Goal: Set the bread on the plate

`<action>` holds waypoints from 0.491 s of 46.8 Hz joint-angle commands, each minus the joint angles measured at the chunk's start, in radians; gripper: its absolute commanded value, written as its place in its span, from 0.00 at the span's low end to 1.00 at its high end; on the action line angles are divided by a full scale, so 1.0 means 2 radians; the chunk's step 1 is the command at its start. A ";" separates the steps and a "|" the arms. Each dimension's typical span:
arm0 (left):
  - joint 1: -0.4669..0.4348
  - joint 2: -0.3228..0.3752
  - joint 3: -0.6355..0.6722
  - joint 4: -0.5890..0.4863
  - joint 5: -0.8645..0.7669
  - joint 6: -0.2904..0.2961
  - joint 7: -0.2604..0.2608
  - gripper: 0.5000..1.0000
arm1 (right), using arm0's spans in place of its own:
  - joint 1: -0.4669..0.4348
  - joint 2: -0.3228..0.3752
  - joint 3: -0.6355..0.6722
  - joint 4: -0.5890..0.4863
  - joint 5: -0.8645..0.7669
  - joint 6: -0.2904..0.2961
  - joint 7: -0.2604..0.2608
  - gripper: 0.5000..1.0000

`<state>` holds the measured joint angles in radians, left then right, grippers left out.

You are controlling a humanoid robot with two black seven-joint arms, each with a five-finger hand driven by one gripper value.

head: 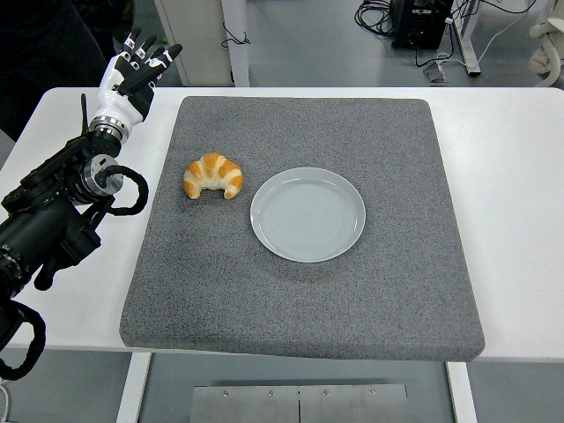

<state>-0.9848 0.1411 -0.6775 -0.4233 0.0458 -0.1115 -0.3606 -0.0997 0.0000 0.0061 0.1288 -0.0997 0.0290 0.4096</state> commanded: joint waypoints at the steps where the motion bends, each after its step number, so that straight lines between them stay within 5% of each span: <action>1: -0.001 0.000 0.000 0.000 0.001 0.001 0.000 0.95 | 0.000 0.000 0.000 0.000 0.000 0.000 0.000 1.00; 23: -0.005 0.005 0.027 0.000 0.006 0.001 0.002 0.94 | 0.000 0.000 0.000 0.000 0.000 -0.001 0.000 1.00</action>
<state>-0.9931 0.1488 -0.6250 -0.4239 0.0568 -0.1103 -0.3573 -0.0991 0.0000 0.0062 0.1288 -0.0997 0.0291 0.4096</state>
